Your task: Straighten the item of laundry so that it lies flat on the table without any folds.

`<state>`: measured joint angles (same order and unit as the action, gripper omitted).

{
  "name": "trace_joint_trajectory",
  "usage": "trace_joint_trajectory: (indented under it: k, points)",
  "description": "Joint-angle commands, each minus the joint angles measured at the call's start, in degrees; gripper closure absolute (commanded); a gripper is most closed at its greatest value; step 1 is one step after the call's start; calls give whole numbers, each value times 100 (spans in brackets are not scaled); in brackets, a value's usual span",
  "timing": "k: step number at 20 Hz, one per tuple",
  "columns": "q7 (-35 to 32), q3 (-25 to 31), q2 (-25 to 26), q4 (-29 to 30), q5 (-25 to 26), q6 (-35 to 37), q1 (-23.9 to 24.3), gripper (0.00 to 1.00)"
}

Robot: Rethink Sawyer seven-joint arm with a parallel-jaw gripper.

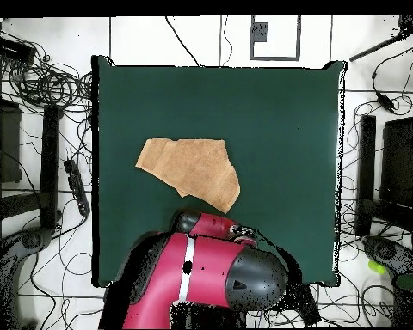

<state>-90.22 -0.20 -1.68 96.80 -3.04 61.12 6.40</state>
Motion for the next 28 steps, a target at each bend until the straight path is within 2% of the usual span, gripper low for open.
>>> trace_joint_trajectory:
  k: [1, 18, 25, 28]
  points:
    - [-1040, 94, -467, 707, -201, -1148, 188, 0]
    - [-1077, 128, -621, 890, -180, -1112, 207, 0]
    - [-1061, 106, -692, 924, -189, -773, 264, 0]
    - [-1121, 81, -746, 899, -208, -357, 255, 0]
